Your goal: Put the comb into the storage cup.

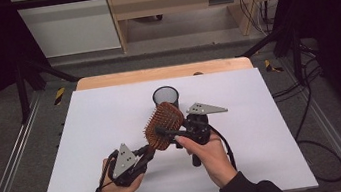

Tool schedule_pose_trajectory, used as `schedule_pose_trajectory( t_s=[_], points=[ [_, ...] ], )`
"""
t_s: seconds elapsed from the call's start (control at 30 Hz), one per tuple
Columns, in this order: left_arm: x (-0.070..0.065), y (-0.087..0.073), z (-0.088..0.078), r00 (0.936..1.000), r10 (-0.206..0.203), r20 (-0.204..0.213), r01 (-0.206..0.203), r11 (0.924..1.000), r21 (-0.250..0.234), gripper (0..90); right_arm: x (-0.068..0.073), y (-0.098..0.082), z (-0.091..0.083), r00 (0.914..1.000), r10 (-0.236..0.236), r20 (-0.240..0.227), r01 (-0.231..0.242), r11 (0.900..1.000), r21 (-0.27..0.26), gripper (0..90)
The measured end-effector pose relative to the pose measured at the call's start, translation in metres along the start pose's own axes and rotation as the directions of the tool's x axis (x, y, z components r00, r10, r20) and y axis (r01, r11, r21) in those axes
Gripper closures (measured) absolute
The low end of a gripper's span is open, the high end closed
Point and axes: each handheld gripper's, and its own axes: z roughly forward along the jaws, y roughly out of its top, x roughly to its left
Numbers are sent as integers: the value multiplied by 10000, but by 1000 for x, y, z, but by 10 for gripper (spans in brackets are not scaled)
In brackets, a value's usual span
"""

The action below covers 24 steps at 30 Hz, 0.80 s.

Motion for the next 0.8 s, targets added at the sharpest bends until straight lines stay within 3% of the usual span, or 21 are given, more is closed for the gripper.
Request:
schedule_pose_trajectory(
  t_s=[0.47,0.6,0.8],
  points=[
    [-1,1,-1,9998,-94,-190,90,9998,-178,730,4,4,0,9994,201,-268,-208,9994,-270,435],
    [0,1,-2,9995,-151,-260,143,9995,-284,730,9,6,1,9995,295,-87,-298,9989,-352,462],
    [2,1,-3,9989,-332,-318,321,9989,-356,730,17,9,5,10000,38,28,-36,9988,-480,491]
  ],
)
